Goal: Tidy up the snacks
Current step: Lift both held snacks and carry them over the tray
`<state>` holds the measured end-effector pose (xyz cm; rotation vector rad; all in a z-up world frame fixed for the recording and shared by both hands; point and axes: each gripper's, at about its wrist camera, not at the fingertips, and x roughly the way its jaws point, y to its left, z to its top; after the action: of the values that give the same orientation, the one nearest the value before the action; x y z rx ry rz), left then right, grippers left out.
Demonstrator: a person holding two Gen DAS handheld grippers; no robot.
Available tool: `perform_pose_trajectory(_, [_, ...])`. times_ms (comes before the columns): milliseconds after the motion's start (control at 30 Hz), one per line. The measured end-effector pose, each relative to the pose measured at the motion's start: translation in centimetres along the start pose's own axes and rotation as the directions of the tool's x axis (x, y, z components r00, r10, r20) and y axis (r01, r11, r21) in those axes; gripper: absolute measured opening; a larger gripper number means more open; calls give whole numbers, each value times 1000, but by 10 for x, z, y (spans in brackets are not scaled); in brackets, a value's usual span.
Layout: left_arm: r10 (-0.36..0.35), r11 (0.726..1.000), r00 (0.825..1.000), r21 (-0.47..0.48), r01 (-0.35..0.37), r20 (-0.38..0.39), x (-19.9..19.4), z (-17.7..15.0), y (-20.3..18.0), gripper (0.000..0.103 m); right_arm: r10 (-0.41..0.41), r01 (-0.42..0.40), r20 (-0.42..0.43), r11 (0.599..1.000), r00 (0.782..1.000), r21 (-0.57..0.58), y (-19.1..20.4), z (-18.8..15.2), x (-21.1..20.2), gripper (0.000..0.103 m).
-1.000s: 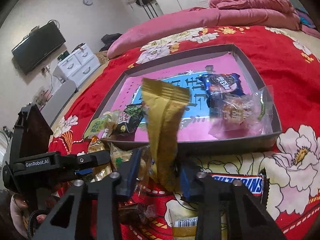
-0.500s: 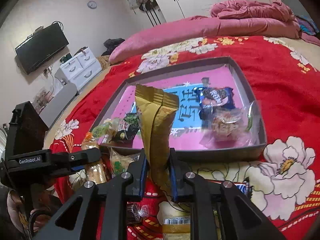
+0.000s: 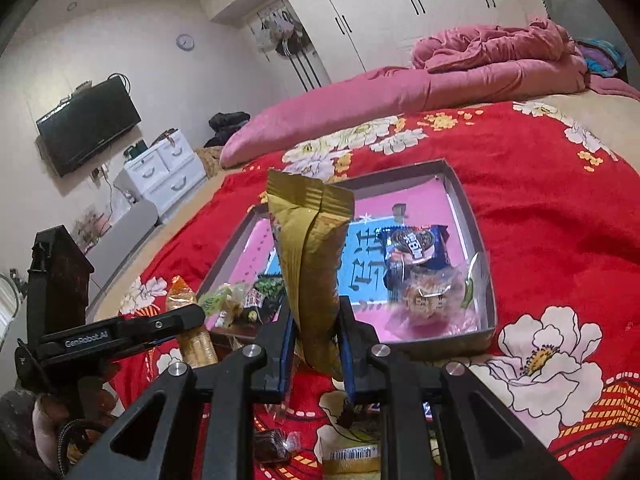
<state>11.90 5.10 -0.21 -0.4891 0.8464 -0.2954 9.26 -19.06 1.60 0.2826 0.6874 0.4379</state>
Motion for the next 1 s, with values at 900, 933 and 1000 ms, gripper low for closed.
perform_pose_trajectory(900, [158,987,981,-25,-156,114,24,36,11,38,-70,68,31,996,997,60,-21,9,8,20])
perform_pose_trajectory(933, [164,987,980,-18,-163,114,25,36,10,38,-71,69,31,996,997,62,-21,9,9,20])
perform_pose_trajectory(1000, [171,985,979,-12,-170,114,26,35,9,38,-74,72,26,995,997,63,-23,9,10,20])
